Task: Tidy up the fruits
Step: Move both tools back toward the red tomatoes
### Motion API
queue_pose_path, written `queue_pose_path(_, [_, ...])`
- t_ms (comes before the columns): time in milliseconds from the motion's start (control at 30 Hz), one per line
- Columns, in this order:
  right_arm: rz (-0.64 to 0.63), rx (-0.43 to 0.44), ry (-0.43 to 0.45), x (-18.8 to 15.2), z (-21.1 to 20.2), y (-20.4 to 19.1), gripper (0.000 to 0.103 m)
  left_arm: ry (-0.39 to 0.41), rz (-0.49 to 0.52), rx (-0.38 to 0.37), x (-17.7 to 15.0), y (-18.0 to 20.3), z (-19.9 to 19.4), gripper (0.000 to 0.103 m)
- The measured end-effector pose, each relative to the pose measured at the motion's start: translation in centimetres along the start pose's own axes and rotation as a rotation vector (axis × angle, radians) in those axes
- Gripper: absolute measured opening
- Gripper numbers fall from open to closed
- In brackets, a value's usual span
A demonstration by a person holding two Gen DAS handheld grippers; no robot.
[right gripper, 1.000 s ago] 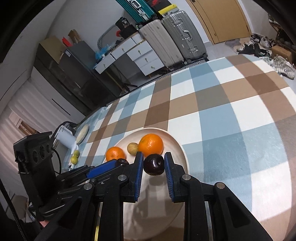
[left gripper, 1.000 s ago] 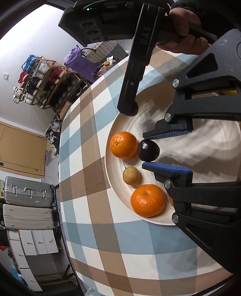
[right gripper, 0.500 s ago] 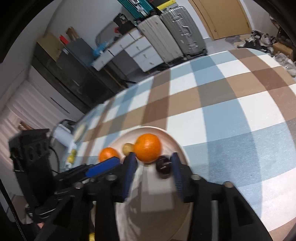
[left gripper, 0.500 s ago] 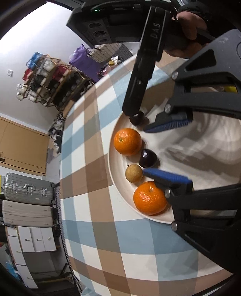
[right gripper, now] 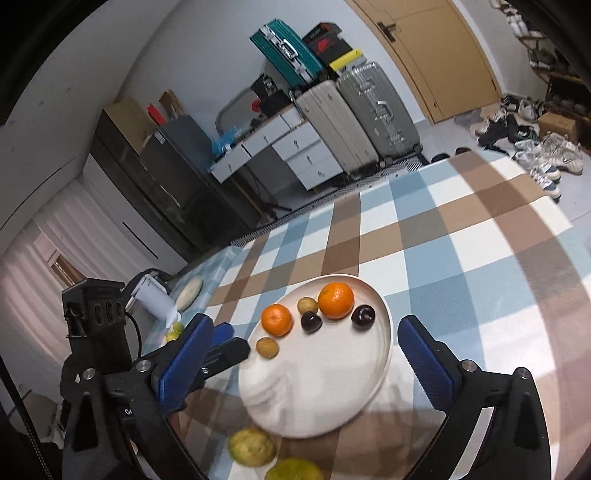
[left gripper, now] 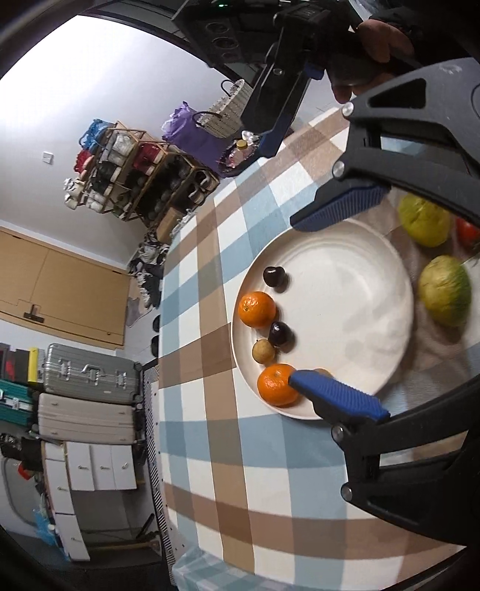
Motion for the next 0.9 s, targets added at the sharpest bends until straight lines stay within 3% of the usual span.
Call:
queue_pose_path(400, [-0.071, -0.012, 0.050, -4.6, -5.7, -4.1, 0.103, 0.076, -0.006, 0.065, -4.2, 0.5, -8.6, 0.090])
queue_pose_path(467, [-0.089, -0.009, 0.048, -5.5, -6.2, -4.9, 0.103, 0.093, -0.023, 0.080, -5.2, 0.3, -10.0, 0.102])
queue_pose_path(767, [-0.176, -0.076, 0.002, -8.6, -7.3, -7.4, 0.103, 0.084, -0.047, 0.116, -9.3, 0.0, -12.7, 0.102])
queue_pose_path(900, [-0.203, -0.057, -0.016, -10.4, -7.7, -8.0, 0.103, 0.079, -0.026, 0.131, -10.8, 0.4, -13.0, 0.102])
Point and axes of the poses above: each gripper's, at about its wrist camera, not at the fingertips, and z roughly the way its jaws point, y to its right, x to its top, the point moved 1 cm from there along z, roughly the way its jaws point, and after that the axes turned 8 degrees about x, right-handed, at the moved point
